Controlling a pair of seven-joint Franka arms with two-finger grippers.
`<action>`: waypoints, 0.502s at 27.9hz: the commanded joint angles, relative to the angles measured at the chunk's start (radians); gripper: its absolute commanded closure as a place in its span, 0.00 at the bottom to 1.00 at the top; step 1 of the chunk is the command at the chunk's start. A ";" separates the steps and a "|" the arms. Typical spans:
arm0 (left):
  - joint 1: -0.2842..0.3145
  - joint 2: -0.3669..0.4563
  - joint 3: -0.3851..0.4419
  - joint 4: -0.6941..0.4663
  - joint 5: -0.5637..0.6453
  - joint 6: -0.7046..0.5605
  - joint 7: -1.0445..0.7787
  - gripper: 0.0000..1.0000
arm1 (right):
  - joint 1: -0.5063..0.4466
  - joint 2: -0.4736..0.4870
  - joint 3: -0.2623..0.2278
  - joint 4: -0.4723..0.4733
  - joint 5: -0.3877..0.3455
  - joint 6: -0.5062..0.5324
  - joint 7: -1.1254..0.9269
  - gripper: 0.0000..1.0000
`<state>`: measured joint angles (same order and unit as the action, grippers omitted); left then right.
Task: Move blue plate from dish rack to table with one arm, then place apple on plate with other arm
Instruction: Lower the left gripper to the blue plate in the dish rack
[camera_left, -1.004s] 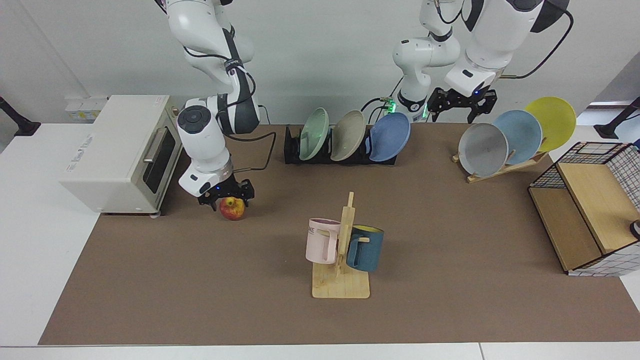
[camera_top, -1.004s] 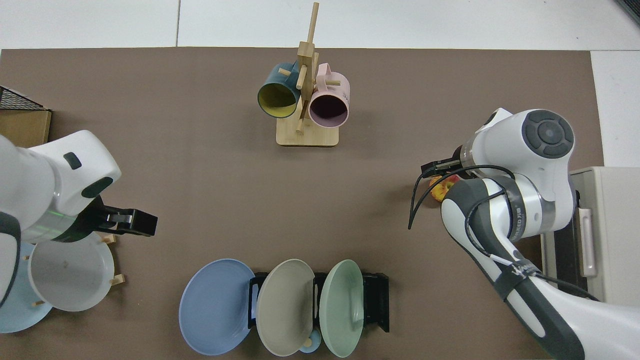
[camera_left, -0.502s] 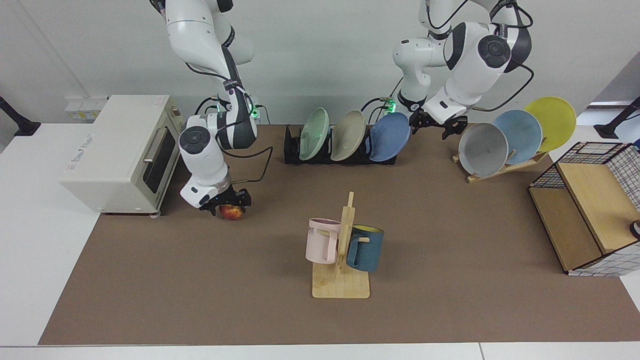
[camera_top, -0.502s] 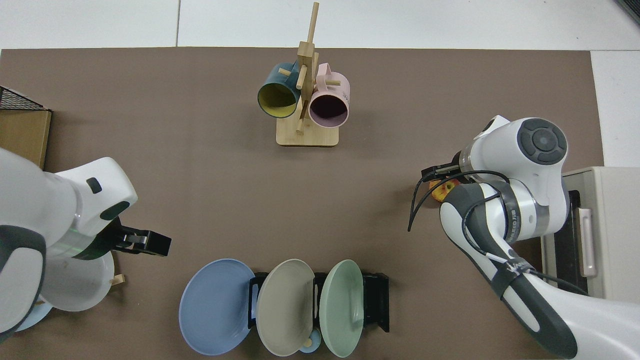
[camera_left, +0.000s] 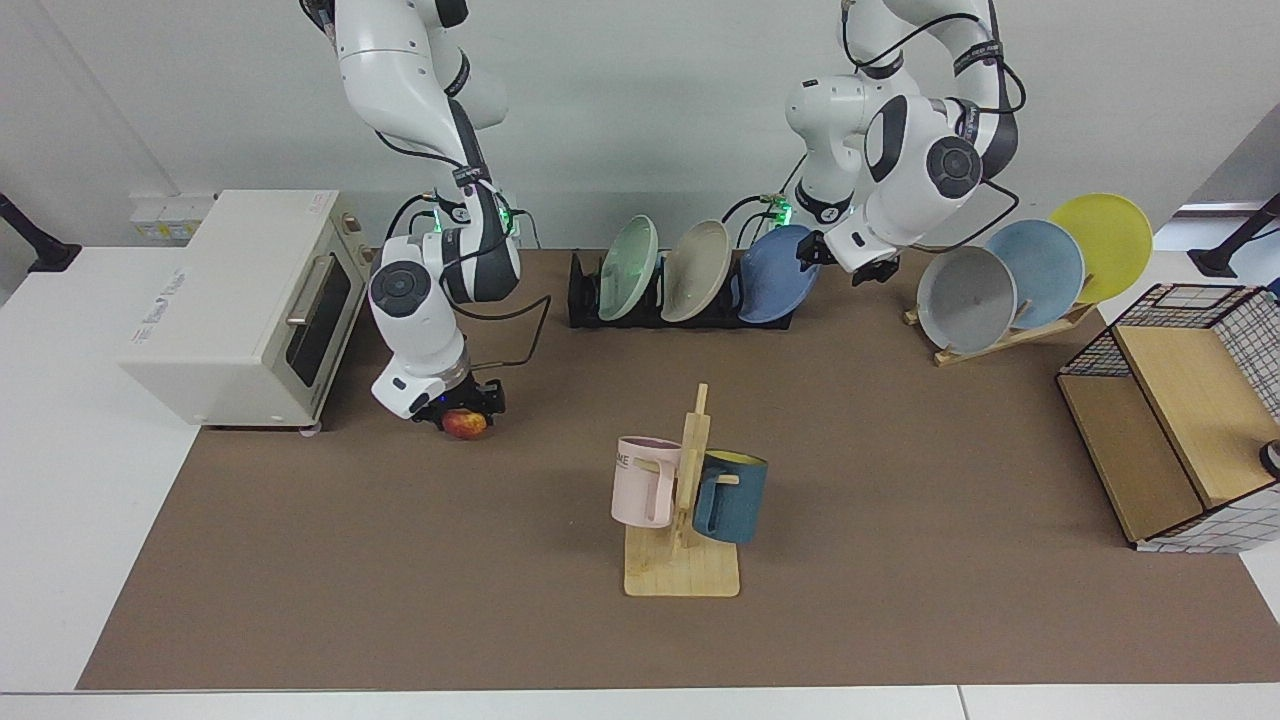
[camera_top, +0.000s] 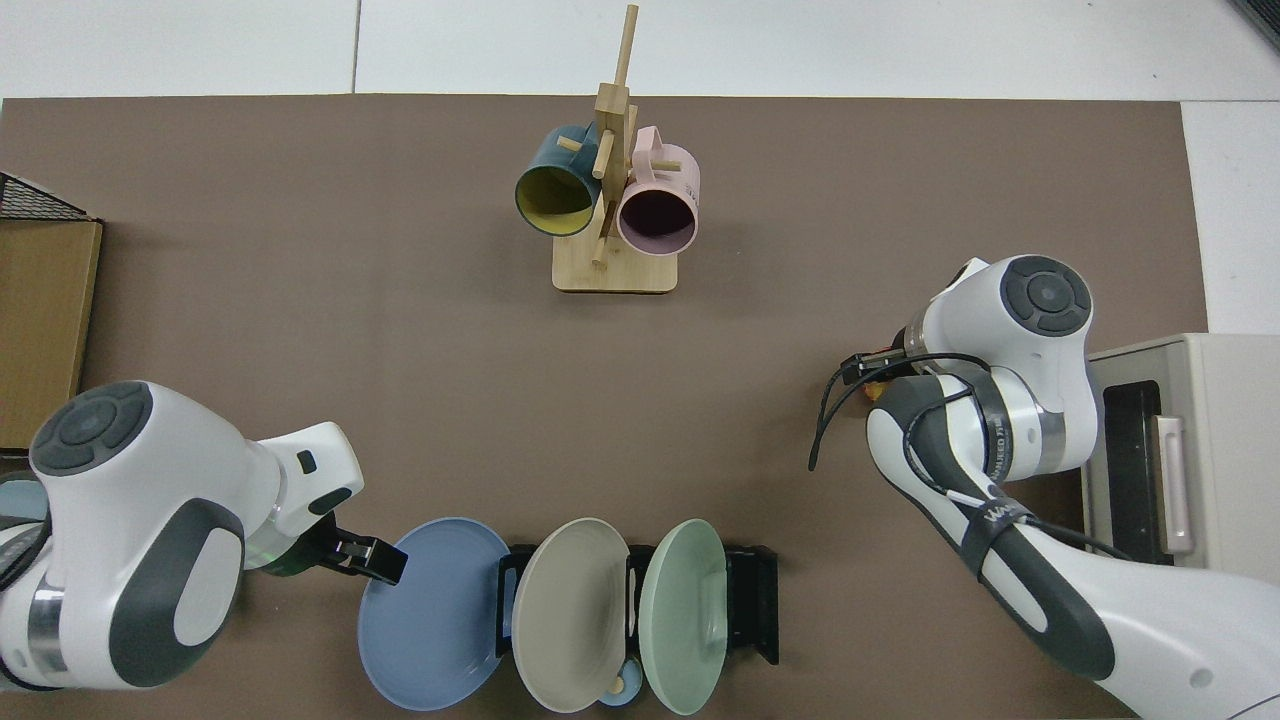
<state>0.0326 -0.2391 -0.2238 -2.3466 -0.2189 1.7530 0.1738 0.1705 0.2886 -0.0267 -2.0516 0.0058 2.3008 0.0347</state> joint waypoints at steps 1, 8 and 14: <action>-0.010 -0.091 -0.009 -0.088 -0.023 0.013 0.015 0.07 | 0.009 -0.022 0.004 -0.007 -0.006 -0.012 0.027 0.92; -0.025 -0.105 -0.083 -0.083 -0.022 0.010 -0.060 0.38 | 0.000 -0.048 0.002 0.067 -0.009 -0.093 0.014 0.92; -0.022 -0.109 -0.101 -0.080 -0.022 0.010 -0.097 0.54 | -0.003 -0.110 0.004 0.085 -0.009 -0.132 0.008 0.92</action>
<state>0.0164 -0.3118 -0.3270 -2.3993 -0.2263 1.7528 0.1020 0.1773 0.2407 -0.0306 -1.9746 0.0057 2.2145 0.0362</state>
